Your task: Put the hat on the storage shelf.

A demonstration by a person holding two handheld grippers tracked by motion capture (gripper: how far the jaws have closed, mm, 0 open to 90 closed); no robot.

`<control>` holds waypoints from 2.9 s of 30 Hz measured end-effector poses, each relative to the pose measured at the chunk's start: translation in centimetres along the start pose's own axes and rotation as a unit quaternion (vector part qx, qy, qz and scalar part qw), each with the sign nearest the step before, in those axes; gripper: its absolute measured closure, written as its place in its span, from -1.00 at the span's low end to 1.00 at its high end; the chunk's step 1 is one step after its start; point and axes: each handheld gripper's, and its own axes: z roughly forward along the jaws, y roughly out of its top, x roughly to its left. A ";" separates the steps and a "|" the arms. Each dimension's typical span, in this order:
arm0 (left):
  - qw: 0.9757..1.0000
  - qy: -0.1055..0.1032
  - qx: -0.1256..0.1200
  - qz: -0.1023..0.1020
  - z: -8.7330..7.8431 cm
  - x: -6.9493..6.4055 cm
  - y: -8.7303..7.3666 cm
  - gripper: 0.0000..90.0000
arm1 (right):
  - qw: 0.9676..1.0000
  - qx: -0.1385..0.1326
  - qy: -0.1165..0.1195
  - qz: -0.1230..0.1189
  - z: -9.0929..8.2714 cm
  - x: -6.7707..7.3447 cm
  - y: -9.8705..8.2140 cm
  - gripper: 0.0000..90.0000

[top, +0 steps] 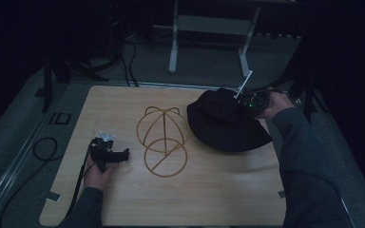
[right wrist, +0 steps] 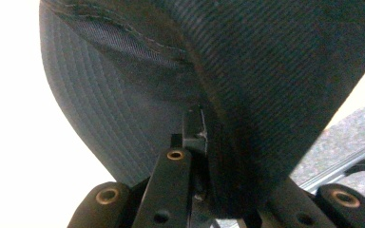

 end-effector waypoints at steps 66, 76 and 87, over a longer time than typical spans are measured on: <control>1.000 0.000 0.000 0.000 0.0 0.0 0.0 -0.97 | 0.993 -0.110 -0.025 -0.043 -12.4 0.6 0.5 0.95; 1.000 0.001 -0.001 0.001 0.0 0.0 0.0 -0.97 | 0.990 -0.127 -0.020 -0.052 -13.4 0.8 0.8 0.95; 1.000 0.000 -0.001 0.000 0.0 0.0 0.0 -0.97 | 0.986 -0.153 -0.010 -0.061 -15.0 1.4 1.2 0.95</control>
